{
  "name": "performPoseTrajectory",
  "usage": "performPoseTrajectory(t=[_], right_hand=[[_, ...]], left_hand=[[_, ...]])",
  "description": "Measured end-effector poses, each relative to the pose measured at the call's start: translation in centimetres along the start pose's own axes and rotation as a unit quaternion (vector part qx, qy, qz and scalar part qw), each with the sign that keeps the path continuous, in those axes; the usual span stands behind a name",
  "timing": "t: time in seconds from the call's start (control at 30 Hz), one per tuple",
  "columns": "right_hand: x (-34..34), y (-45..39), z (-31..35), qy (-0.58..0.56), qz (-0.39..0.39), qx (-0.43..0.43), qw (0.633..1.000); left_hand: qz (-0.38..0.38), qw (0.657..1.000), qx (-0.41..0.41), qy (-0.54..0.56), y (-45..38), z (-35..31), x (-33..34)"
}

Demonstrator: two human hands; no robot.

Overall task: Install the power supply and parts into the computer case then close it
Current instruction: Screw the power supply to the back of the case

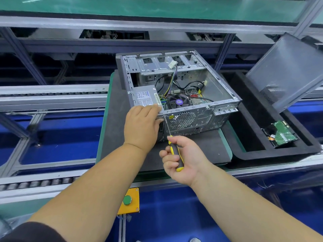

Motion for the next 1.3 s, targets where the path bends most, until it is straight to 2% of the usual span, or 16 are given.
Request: performPoseTrajectory(t=[0.13,0.23,0.37,0.57,0.8,0.93,1.03,1.3], right_hand=[[-1.0,0.4,1.9,0.146,-0.108,-0.118,0.976],[-1.0,0.6,2.8,0.183,-0.138,-0.138,0.964],[-1.0,0.4,2.5,0.133,-0.108,-0.102,0.980],[-0.2,0.3,1.2,0.028,0.002,-0.006,1.000],[-0.5,0.7,1.7,0.092,0.015,0.003,0.996],[-1.1,1.9,3.0,0.148,0.021,-0.007,0.989],[-1.7,2.8,5.3,0.139,0.028,-0.044,0.989],[-4.1,4.7,11.9,0.123,0.030,-0.146,0.981]], left_hand=[[-0.012,1.000,0.000,-0.006,0.1,0.0,-0.1],[-0.018,1.000,0.005,-0.005,0.0,-0.1,-0.1],[-0.011,1.000,0.004,-0.007,0.0,0.0,-0.1],[0.000,1.000,0.002,-0.008,0.0,-0.1,0.0],[0.032,0.999,-0.007,-0.012,0.3,-0.2,0.2],[0.041,0.998,-0.038,-0.004,-0.1,0.1,0.0],[0.028,0.997,-0.067,-0.010,-0.5,0.1,-0.1],[0.033,0.994,-0.060,-0.087,-0.2,-0.6,0.5]])
Point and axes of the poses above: each hand's wrist, its own y-axis away from the middle knuckle, its own x-axis out of the palm, z = x × y, the point moved 9 cm from there along -y, towards the middle knuckle, and after that the axes turned 3 degrees about -z, right-handed, at the moved point
